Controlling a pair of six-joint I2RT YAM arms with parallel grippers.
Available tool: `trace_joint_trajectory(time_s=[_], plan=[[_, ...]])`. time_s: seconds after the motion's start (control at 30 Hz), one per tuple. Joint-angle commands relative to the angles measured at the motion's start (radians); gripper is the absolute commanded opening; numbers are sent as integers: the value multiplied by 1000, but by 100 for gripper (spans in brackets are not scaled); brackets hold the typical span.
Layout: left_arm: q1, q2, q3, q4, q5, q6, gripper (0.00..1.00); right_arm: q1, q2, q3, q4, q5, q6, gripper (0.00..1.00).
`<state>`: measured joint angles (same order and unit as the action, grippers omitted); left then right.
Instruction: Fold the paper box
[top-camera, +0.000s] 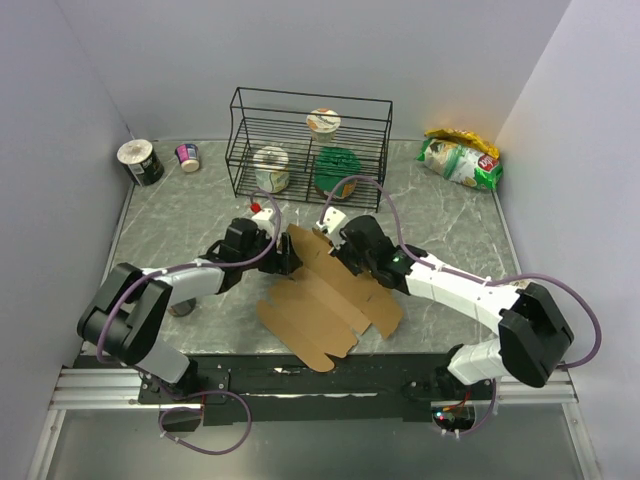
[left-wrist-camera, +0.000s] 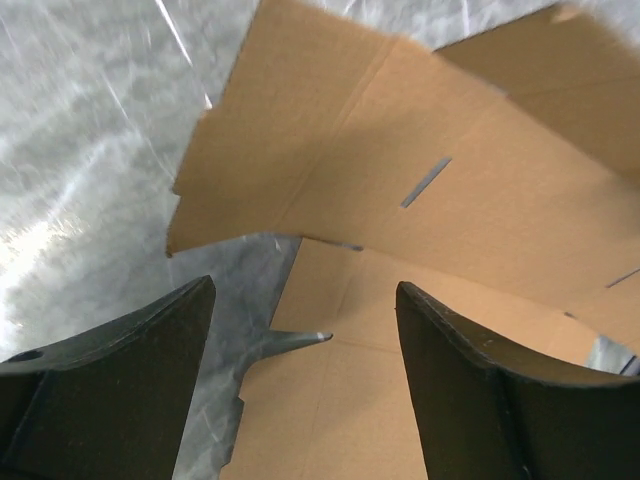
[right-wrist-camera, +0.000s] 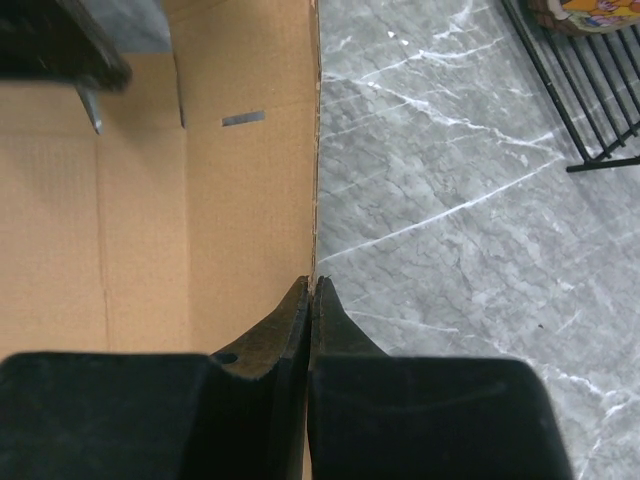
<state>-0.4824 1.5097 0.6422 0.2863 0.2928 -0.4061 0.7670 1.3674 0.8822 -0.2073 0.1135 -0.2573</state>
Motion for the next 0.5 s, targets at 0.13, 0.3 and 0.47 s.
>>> trace_joint_trajectory(time_s=[0.13,0.3,0.47], plan=[[-45,10,-35,25,-73,-22,78,64,-56,29,-6,109,55,0],[-64,32,-75,63,-103,-39,70,124,-56,44,-20,144,81,0],[-79,60,-79,57,-124,-36,63,178,-59,55,-43,213,142,0]])
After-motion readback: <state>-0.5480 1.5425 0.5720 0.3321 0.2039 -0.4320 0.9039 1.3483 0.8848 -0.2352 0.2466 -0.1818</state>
